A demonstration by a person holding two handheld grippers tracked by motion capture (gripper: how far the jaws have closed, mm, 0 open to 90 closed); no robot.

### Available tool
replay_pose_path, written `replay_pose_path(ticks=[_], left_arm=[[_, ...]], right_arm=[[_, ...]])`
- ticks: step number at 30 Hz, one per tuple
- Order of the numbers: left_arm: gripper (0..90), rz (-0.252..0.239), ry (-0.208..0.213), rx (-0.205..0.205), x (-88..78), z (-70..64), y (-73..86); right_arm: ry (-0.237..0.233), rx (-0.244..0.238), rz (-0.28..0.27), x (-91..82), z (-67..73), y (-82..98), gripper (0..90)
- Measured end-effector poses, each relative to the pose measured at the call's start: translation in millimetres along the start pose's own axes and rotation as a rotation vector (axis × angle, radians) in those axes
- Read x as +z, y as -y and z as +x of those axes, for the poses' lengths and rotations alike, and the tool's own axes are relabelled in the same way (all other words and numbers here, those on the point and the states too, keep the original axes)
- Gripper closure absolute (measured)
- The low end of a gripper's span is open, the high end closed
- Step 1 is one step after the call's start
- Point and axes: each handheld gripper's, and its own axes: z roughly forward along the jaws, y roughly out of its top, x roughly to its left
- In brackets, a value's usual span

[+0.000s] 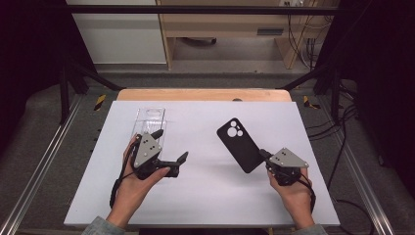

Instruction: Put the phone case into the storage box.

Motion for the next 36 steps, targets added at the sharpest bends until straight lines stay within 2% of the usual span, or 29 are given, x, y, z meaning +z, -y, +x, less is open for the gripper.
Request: replay_pose_path(ticks=[7,12,22,36], left_arm=[[1.8,0.018,0.021,0.017,9.8,-3.4,-7.7],[2.1,0.036,0.037,-0.003,16.6,-1.8,-14.8],[2.6,0.067,0.058,-0.005,29.3,-0.8,-25.1],[2.5,0.092,0.094,0.019,47.6,-6.5,-36.4]], right_arm=[[0.002,-0.002,-0.002,-0.2,-1.0,0.4,89.2],[0.004,-0.004,-0.004,-0.3,-1.2,0.5,89.2],[0.008,-0.017,-0.005,0.0,0.2,0.2,89.2],[0.008,-0.022,-0.012,-0.4,1.1,-0.4,89.2]])
